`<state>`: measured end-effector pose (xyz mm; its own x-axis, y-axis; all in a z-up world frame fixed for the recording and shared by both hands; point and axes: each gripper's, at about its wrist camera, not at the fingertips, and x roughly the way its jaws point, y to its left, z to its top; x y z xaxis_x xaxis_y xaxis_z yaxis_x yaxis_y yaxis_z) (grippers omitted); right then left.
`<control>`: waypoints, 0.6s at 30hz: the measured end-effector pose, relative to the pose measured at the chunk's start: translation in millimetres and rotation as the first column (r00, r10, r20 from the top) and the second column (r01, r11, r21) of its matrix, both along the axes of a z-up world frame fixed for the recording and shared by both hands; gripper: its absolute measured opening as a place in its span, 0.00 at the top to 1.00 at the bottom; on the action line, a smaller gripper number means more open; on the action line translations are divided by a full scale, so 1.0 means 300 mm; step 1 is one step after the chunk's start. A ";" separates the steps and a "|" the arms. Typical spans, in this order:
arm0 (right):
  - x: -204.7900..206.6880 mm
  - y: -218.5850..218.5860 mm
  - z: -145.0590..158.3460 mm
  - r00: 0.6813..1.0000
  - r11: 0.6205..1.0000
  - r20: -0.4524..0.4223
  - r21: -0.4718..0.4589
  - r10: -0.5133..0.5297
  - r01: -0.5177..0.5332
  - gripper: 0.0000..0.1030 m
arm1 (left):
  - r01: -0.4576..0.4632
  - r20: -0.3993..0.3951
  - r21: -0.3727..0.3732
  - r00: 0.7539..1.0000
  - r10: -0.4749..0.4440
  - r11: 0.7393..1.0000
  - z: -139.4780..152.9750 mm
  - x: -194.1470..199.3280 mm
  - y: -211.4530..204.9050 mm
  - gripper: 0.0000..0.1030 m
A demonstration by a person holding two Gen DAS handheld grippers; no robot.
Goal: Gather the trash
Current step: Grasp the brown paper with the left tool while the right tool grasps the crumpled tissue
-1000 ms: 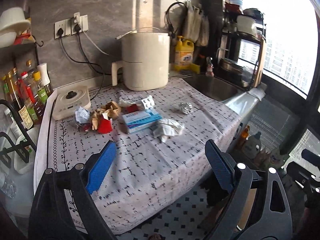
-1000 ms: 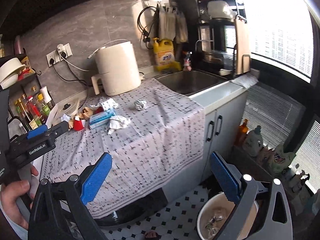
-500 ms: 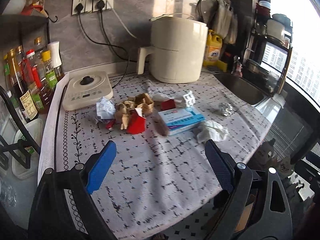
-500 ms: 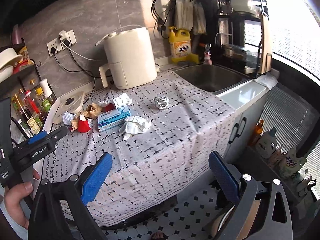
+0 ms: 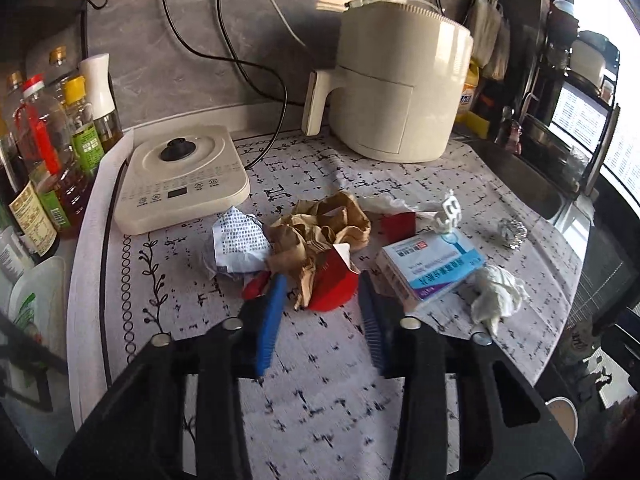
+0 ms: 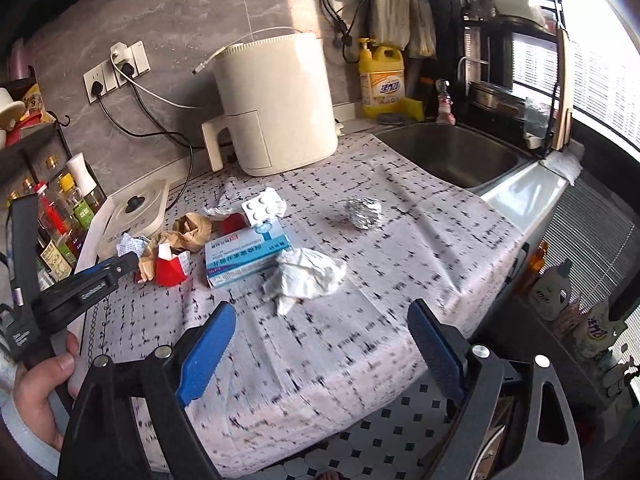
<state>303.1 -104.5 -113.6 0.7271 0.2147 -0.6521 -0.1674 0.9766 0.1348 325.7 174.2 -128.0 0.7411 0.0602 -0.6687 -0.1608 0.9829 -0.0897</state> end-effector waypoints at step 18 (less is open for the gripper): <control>0.168 0.125 -0.095 0.998 1.000 -0.067 -0.015 0.009 -0.010 0.25 | -0.014 -0.033 -0.033 0.999 0.013 0.999 -0.039 0.079 0.090 0.98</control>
